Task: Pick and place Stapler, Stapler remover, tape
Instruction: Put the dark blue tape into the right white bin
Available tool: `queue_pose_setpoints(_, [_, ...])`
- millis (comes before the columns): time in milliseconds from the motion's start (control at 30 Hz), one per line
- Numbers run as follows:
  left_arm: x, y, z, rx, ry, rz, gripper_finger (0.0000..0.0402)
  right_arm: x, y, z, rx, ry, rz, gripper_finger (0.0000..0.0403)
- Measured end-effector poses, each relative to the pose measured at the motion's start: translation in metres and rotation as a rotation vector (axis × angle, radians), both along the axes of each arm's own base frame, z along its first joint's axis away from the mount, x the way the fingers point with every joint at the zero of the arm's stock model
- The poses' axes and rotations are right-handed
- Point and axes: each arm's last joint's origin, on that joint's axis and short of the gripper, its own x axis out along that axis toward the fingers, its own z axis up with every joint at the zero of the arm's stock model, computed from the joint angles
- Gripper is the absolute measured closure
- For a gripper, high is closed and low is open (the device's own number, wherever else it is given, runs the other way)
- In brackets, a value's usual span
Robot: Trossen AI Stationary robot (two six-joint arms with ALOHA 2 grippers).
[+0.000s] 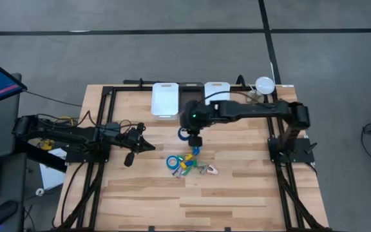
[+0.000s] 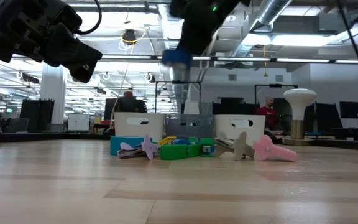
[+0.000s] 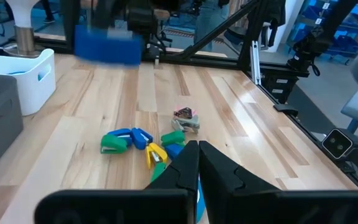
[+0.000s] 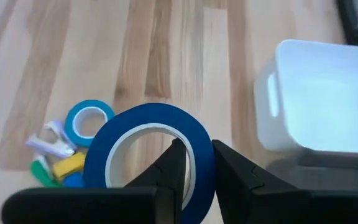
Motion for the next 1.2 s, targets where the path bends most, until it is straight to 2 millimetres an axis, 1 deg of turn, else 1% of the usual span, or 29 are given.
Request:
queue_pose_setpoints(167, [0.000,0.000,0.000,-0.003,0.001,0.000,0.0398,-0.023,-0.002,0.036,-0.012,-0.077,-0.006,0.0343])
queue_pose_setpoints(300, [0.000,0.000,0.000,-0.003,0.001,0.000,0.0398,-0.041,-0.005,0.056,-0.018,-0.110,-0.019,0.0343])
queue_pose_setpoints(433, [0.000,0.000,0.000,-0.003,0.001,0.000,0.0398,-0.057,-0.006,0.072,-0.020,-0.128,-0.029,0.0343])
queue_pose_setpoints(567, [0.000,0.000,0.000,-0.003,0.001,0.000,0.0398,-0.073,-0.010,0.075,-0.024,-0.136,-0.043,0.0343])
queue_pose_setpoints(633, [0.000,0.000,0.000,-0.003,0.001,0.000,0.0398,-0.083,-0.014,0.071,-0.027,-0.148,-0.062,0.0343])
queue_pose_setpoints(700, [0.000,0.000,0.000,-0.003,0.001,0.000,0.0398,-0.096,-0.021,0.064,-0.031,-0.166,-0.093,0.0343])
queue_pose_setpoints(833, [0.000,0.000,0.000,-0.003,0.001,0.000,0.0398,-0.122,-0.044,0.042,-0.045,-0.242,-0.197,0.0343])
queue_pose_setpoints(933, [0.000,0.000,0.000,-0.003,0.001,0.000,0.0398,-0.142,-0.067,0.022,-0.055,-0.314,-0.317,0.0343])
queue_pose_setpoints(1067, [0.000,0.000,0.000,-0.003,0.001,0.000,0.0398,-0.165,-0.104,-0.006,-0.068,-0.344,-0.494,0.0343])
queue_pose_setpoints(1200, [0.000,0.000,0.000,-0.003,0.001,0.000,0.0398,-0.177,-0.140,-0.031,-0.054,-0.330,-0.644,0.0343])
